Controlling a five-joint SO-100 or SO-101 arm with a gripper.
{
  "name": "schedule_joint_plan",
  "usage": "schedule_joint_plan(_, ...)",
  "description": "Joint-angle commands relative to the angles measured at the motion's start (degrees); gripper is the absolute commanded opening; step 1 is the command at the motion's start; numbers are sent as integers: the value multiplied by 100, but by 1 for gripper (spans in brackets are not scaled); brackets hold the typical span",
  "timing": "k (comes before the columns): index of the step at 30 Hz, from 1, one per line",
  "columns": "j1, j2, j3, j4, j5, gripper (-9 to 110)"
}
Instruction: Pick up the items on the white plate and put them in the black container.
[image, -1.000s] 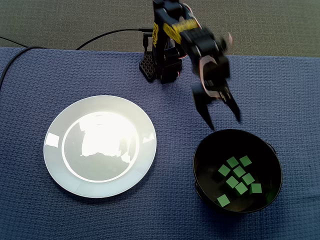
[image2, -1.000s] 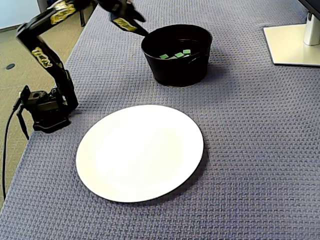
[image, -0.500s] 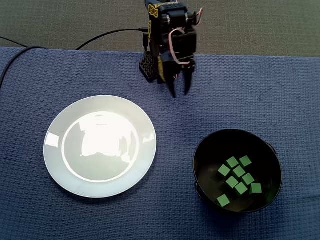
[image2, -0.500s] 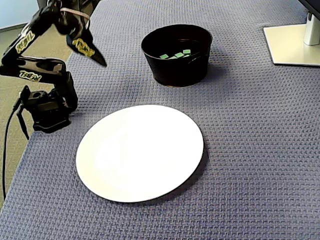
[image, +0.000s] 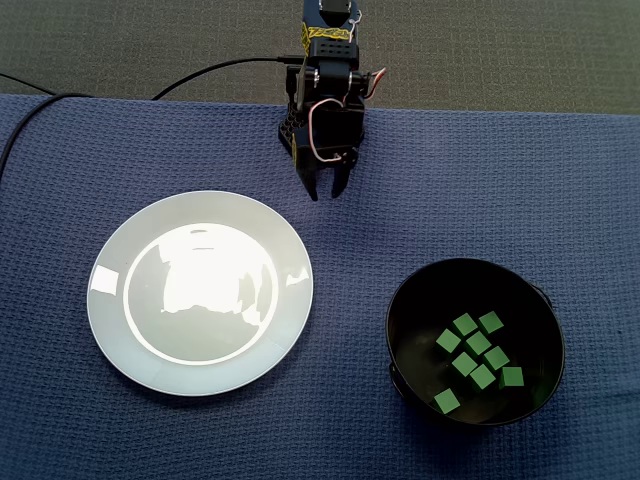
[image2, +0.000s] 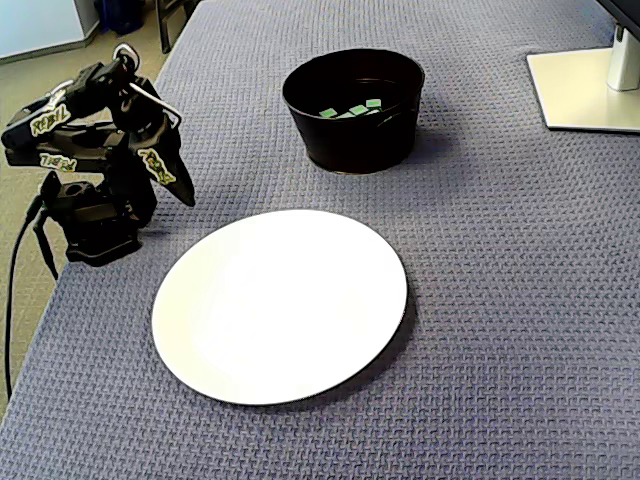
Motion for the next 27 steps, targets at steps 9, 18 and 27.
schedule_joint_plan(9,334,554,1257,-299,-343,2)
schedule_joint_plan(18,642,949,1257,686,220,7)
schedule_joint_plan(27,782,949,1257,853,870,9)
